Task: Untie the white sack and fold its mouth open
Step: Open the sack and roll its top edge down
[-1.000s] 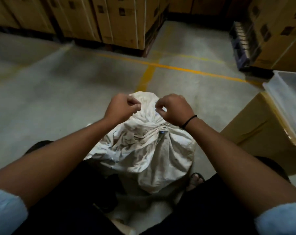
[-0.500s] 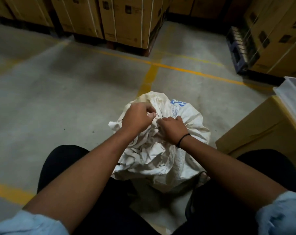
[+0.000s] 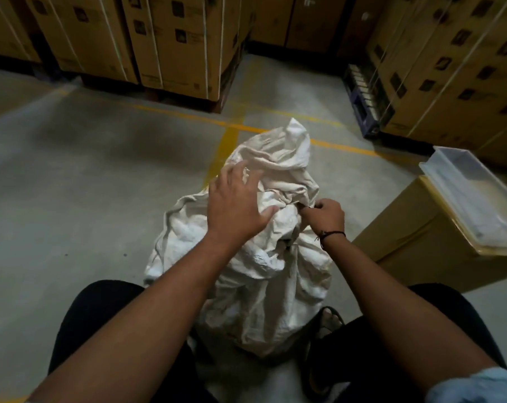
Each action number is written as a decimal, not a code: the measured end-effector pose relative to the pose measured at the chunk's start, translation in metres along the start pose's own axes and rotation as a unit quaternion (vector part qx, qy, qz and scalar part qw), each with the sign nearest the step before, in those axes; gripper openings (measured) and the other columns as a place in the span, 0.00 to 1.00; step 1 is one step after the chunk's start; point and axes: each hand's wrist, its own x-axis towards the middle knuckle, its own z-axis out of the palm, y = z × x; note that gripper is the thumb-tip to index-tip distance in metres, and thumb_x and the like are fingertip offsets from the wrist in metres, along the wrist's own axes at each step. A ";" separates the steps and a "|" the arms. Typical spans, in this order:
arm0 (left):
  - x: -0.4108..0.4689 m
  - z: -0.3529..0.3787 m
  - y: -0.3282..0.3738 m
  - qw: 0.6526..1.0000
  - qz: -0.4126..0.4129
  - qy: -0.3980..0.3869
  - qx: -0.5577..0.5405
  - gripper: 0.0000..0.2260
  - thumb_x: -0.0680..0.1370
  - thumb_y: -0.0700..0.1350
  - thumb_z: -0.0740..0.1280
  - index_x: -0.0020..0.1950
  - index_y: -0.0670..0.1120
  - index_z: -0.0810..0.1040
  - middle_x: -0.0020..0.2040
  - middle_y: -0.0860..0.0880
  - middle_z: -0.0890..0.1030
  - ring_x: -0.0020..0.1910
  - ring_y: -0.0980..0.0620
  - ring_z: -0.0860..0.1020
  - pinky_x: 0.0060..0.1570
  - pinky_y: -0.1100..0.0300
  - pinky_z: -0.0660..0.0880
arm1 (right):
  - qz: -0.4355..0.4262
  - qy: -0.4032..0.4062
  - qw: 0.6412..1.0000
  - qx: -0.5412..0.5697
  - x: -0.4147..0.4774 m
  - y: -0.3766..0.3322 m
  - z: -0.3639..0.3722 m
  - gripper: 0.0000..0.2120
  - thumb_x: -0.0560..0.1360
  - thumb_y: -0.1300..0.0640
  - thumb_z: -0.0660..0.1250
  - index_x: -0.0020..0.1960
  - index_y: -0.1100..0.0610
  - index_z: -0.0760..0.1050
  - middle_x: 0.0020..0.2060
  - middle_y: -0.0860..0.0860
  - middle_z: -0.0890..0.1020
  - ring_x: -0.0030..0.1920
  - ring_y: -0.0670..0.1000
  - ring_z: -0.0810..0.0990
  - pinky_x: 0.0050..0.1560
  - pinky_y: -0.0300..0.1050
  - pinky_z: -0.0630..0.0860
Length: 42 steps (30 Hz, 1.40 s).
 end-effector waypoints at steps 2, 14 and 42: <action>0.002 0.010 0.010 0.999 -0.024 -0.040 0.025 0.38 0.67 0.69 0.70 0.74 0.54 0.68 0.76 0.45 0.65 0.72 0.41 0.65 0.67 0.45 0.67 | 0.043 0.004 0.998 0.040 0.001 0.008 -0.004 0.23 0.68 0.51 0.76 0.26 0.56 0.65 0.24 0.51 0.67 0.30 0.51 0.65 0.32 0.45 0.61; 0.009 0.043 0.052 0.957 0.162 -0.186 -0.155 0.20 0.77 0.37 0.67 0.70 0.44 0.74 0.67 0.41 0.76 0.60 0.40 0.78 0.56 0.49 0.76 | -0.568 -0.134 0.797 -0.156 -0.011 -0.045 -0.060 0.45 0.64 0.67 0.65 0.79 0.59 0.57 0.80 0.55 0.56 0.80 0.54 0.53 0.76 0.54 0.60; 0.032 0.001 0.070 0.954 0.207 -0.205 -0.065 0.10 0.72 0.50 0.70 0.53 0.54 0.78 0.51 0.52 0.81 0.55 0.47 0.76 0.52 0.50 0.74 | -0.250 -0.323 0.795 -0.448 0.004 0.011 -0.129 0.39 0.67 0.33 0.71 0.70 0.51 0.64 0.66 0.53 0.70 0.64 0.57 0.68 0.65 0.56 0.69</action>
